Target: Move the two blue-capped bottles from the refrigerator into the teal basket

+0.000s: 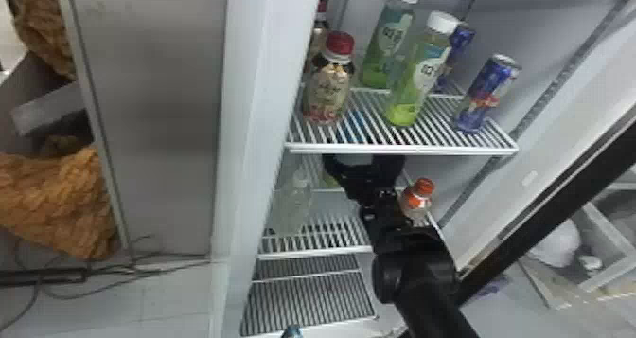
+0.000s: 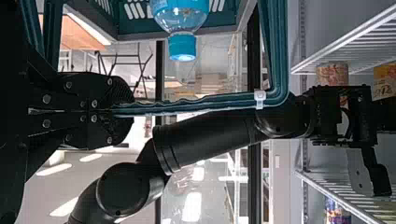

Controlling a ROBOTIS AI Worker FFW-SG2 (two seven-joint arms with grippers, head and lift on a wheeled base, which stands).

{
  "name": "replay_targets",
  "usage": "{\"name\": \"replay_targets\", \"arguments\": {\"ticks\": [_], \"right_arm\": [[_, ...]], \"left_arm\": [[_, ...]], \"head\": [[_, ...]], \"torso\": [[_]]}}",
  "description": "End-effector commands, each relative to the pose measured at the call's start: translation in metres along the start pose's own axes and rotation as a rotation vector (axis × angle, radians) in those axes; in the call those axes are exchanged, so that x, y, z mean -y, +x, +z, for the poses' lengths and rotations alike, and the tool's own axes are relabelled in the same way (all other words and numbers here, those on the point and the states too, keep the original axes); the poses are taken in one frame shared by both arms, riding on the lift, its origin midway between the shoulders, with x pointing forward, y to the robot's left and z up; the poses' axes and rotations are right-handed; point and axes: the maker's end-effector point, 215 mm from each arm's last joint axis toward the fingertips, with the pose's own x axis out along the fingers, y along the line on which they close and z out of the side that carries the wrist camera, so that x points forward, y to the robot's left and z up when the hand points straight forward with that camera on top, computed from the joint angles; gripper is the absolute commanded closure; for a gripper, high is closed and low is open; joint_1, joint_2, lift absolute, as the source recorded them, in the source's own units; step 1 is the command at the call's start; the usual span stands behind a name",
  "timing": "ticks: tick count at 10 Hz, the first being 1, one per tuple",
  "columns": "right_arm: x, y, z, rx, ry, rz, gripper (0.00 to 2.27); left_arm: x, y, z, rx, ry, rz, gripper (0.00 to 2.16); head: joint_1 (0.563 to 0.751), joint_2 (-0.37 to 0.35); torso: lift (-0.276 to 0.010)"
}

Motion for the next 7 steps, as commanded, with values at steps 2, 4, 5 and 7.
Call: {"name": "replay_targets", "arguments": {"ticks": [2,4,5,7], "right_arm": [[0.002,-0.002,-0.011,-0.023,-0.006,-0.003,0.37],[0.007,-0.007,-0.015,-0.027,-0.001,-0.015,0.55],[0.006,-0.010,-0.010,-0.010,-0.002,-0.014,0.55],[0.007,-0.021,0.000,0.031,-0.002,-0.014,0.55]], "left_arm": [[0.001,0.000,0.001,0.006,-0.002,-0.004,1.14],[0.001,0.000,0.000,0.005,-0.004,-0.005,1.14],[0.001,0.000,0.001,0.007,-0.004,-0.005,1.14],[0.001,-0.001,0.000,0.009,-0.006,-0.008,1.14]], "head": [[0.695,-0.350],[0.695,-0.350],[0.695,-0.350],[0.695,-0.350]], "torso": [[-0.144],[-0.144],[-0.144],[-0.144]]}}
